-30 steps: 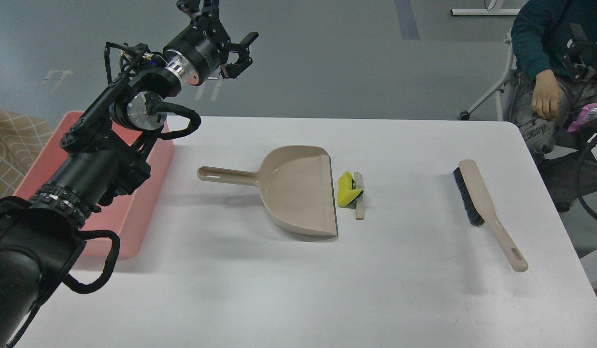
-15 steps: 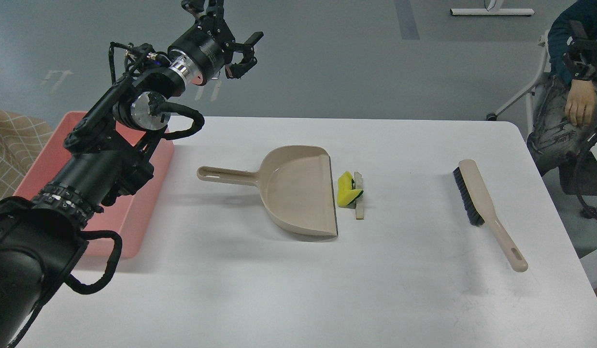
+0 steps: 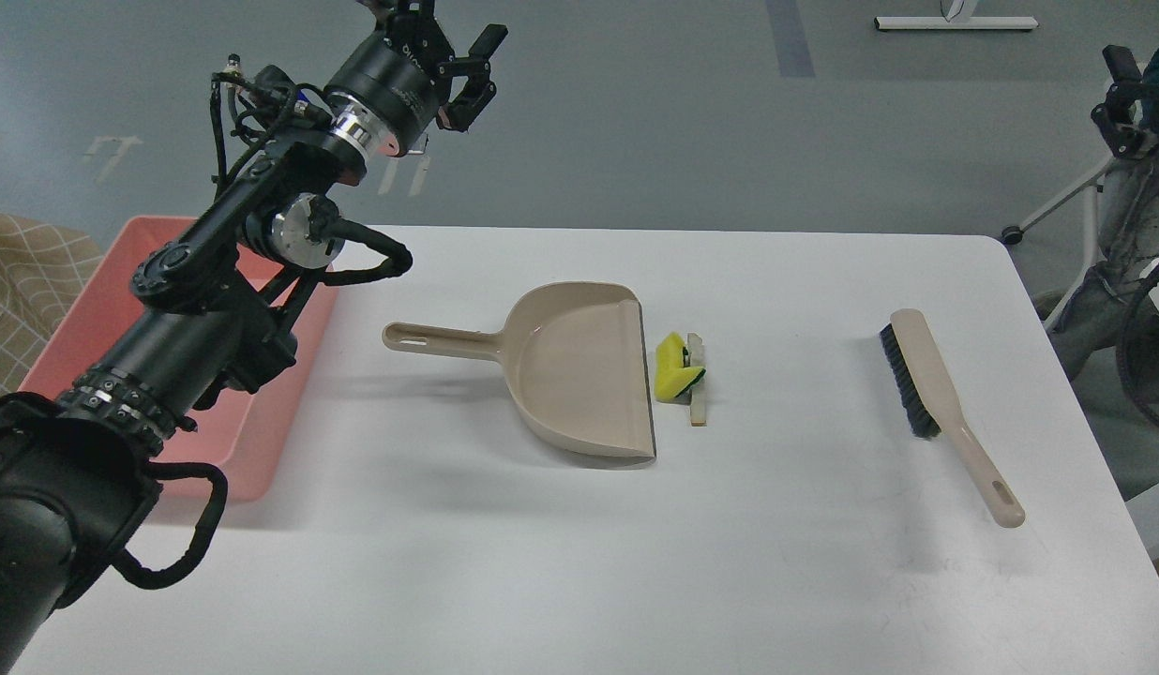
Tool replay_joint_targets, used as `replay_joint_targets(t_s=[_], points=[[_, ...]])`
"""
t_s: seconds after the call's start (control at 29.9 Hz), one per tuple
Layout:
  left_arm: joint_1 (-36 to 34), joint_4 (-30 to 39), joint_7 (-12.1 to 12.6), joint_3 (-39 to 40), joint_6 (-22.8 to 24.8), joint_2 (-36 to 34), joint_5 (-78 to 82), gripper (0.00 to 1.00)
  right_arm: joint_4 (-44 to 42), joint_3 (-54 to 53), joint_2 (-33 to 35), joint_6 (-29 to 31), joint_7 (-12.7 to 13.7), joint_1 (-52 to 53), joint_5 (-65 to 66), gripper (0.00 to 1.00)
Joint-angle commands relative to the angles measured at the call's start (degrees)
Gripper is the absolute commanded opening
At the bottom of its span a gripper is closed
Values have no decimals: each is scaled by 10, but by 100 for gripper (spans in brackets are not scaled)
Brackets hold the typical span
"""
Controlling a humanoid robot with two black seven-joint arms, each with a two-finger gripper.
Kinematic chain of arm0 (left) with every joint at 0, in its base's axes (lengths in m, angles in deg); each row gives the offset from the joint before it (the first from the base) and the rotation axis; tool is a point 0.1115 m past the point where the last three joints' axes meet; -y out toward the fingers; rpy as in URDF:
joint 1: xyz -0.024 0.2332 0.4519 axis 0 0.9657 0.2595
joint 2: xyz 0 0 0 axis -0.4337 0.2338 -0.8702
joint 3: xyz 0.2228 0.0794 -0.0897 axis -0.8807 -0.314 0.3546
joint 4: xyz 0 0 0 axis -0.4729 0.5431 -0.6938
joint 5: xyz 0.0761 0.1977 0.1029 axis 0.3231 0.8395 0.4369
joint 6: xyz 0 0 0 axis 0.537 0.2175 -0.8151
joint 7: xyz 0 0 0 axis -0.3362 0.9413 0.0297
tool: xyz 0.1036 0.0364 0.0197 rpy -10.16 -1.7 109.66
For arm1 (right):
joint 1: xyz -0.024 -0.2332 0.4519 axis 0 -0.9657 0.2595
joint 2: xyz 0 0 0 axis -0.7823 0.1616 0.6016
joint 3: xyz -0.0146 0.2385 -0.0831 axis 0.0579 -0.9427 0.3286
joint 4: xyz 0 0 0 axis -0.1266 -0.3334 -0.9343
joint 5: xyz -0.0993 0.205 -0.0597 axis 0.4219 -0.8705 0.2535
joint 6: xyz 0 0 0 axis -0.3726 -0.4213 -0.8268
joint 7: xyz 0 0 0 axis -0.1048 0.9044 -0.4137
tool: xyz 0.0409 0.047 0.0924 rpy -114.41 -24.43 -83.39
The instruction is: Sweep and dump garbage into bin
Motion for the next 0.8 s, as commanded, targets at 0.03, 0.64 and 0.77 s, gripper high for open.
replay_joint_targets(t_s=[0.03, 0.64, 0.77], points=[[1, 0, 1, -1, 0, 0, 0, 98, 2, 0, 1, 0, 0, 0, 0, 100], [138, 387, 49, -134, -99, -242, 16, 98, 4, 0, 0, 0, 0, 1, 0, 100], [195, 484, 50, -147, -125, -330, 71, 98, 4, 0, -4, -1, 0, -1, 0, 100]])
